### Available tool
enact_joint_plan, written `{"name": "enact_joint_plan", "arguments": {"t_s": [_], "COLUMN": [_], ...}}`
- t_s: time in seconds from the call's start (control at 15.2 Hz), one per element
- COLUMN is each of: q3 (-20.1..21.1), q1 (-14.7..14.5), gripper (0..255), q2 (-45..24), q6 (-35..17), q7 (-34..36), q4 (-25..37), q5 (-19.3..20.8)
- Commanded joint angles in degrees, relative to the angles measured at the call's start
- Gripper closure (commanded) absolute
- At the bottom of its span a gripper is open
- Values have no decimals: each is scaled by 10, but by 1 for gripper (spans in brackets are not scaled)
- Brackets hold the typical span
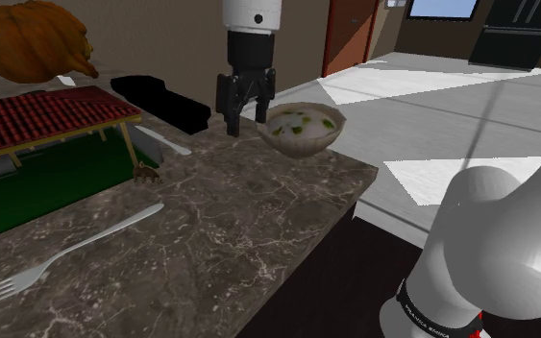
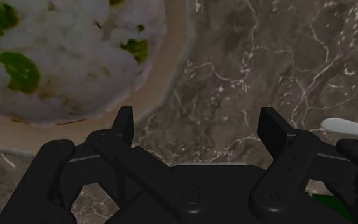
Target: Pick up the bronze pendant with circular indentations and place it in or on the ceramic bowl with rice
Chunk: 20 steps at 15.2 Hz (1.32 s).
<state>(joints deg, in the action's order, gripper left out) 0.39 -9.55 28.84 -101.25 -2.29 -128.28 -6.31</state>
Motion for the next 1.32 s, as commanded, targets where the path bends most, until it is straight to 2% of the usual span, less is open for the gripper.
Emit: {"name": "enact_joint_plan", "arguments": {"t_s": [0.0,0.79,1.25], "q3": [10,66,70], "q1": [-13,-77,-80], "gripper": [0,0,0], "q2": [-35,-213,-229], "q6": [-25,-124,-176], "q7": [-11,-77,-77], "q4": [19,145,110], "q5": [-6,-18,-19]}}
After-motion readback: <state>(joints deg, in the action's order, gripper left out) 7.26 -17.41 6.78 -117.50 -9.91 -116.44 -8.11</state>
